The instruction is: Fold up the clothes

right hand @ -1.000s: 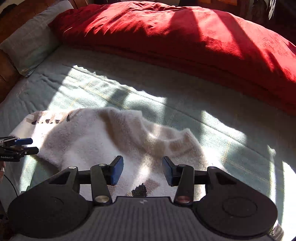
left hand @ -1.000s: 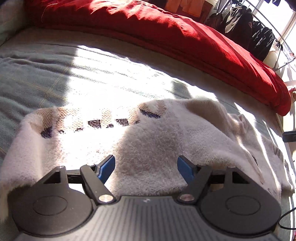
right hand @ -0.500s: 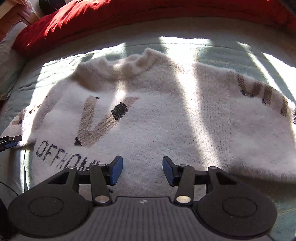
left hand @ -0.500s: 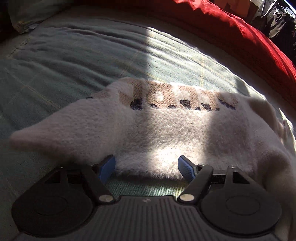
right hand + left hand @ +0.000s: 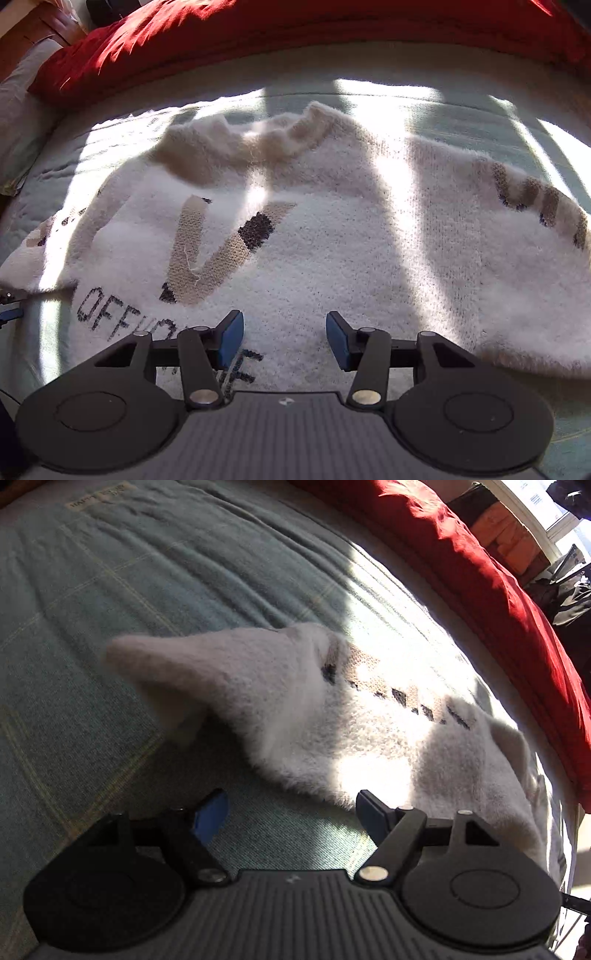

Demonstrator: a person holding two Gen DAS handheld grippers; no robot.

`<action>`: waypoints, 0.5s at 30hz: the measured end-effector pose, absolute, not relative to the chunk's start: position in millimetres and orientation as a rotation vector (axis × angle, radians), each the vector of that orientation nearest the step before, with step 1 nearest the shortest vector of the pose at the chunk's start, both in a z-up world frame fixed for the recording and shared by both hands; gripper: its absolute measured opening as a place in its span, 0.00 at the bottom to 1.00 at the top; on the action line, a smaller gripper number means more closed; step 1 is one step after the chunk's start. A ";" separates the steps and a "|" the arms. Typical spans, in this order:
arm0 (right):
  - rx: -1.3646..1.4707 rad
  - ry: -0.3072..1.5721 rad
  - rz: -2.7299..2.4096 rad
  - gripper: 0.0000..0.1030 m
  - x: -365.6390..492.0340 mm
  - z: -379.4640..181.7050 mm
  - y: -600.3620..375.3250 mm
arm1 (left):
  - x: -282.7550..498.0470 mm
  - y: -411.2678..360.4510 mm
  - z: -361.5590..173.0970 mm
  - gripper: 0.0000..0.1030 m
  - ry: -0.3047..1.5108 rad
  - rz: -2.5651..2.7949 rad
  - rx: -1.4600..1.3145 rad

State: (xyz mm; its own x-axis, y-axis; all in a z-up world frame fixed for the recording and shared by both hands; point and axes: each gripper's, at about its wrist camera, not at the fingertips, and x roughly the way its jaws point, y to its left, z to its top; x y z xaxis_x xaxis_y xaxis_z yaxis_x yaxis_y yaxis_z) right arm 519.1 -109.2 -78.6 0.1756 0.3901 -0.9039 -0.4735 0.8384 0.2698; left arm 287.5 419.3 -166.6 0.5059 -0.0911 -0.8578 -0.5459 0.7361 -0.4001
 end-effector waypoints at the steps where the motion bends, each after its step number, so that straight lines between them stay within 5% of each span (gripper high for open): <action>1: -0.082 1.252 0.614 0.53 518.9 -78.9 -107.5 | 292.6 417.6 -167.3 0.74 1.012 0.281 -0.704; 15: -0.100 1.240 0.624 0.53 513.5 -76.4 -101.6 | 331.2 476.0 -167.5 0.74 0.854 0.341 -0.582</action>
State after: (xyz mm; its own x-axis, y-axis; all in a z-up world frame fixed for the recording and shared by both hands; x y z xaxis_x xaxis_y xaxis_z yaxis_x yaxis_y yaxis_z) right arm 513.5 -101.6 -76.4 0.1818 0.3884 -0.9034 -0.4940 0.8304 0.2576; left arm 331.2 476.0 -167.5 0.6171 0.0525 -0.7851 -0.5026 0.7940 -0.3419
